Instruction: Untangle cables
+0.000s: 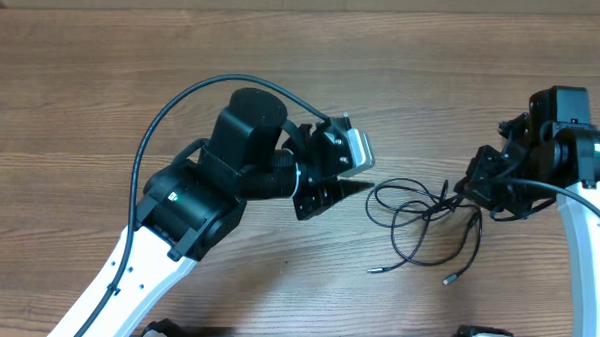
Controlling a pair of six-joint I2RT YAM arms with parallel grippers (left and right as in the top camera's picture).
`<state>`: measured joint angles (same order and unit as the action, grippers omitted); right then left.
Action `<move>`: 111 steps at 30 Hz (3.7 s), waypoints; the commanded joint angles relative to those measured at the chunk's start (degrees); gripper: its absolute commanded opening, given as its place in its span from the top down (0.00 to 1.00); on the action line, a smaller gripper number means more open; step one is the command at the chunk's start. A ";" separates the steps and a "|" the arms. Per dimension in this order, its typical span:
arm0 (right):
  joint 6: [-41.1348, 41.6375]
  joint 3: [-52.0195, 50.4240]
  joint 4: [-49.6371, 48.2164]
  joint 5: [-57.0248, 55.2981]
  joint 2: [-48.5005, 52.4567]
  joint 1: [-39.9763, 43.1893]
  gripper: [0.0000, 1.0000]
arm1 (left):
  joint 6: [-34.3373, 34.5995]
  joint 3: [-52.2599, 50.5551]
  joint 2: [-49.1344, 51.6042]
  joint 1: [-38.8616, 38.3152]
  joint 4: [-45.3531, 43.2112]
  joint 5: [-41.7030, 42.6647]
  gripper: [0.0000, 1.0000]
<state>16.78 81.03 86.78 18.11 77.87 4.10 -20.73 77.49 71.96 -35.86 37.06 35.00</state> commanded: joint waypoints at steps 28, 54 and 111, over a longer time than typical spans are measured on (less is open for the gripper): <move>-3.58 0.39 -1.16 8.33 -0.11 0.04 0.13 | -4.00 0.55 39.69 -11.85 -16.35 11.37 0.00; -8.81 0.39 -1.16 12.66 -0.11 24.59 0.06 | -7.61 0.48 41.53 -17.09 -17.57 -5.42 0.00; -36.81 0.42 0.42 25.44 -5.16 2.32 0.16 | -2.82 1.42 -9.51 -5.35 -34.60 -12.70 0.96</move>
<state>-19.42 81.03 87.55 43.09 73.54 6.74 -24.16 78.08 65.19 -41.47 4.27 21.45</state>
